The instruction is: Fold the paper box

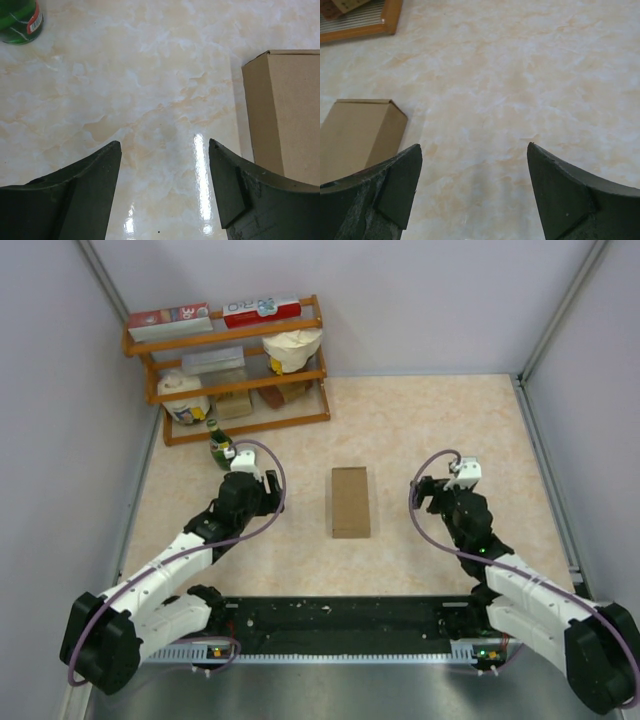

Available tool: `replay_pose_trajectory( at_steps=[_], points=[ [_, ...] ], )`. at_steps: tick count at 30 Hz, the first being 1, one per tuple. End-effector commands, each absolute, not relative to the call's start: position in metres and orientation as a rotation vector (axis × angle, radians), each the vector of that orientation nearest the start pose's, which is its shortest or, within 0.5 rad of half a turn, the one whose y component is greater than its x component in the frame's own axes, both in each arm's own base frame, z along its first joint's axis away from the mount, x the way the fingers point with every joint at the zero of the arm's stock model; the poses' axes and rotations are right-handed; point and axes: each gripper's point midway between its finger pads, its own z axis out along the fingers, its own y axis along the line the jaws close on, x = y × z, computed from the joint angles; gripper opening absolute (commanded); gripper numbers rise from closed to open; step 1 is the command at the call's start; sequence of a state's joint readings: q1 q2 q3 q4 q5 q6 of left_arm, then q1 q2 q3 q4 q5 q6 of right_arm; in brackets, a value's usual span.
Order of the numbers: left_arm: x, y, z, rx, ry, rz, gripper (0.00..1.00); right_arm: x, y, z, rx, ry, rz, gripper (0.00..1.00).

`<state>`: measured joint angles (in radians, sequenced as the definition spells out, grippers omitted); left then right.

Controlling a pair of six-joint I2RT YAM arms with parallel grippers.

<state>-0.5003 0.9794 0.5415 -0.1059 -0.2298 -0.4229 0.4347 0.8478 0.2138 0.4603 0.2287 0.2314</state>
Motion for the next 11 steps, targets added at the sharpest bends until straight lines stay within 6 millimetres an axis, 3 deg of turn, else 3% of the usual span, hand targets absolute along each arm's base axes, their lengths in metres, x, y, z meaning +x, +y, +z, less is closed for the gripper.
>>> replay_pose_trajectory(
  at_steps=[1, 5, 11],
  points=[
    [0.292, -0.132, 0.138, -0.058, 2.064, -0.334, 0.75, 0.328, 0.076, 0.163, 0.003, 1.704, 0.051, 0.85],
    [0.29, -0.132, 0.139, -0.052, 2.065, -0.336, 0.75, 0.353, 0.056, 0.152, -0.008, 1.771, -0.057, 0.87],
    [0.291, -0.124, 0.136, -0.089, 2.08, -0.286, 0.75, 0.387, 0.039, 0.143, 0.028, 1.824, 0.013, 0.88]
  ],
)
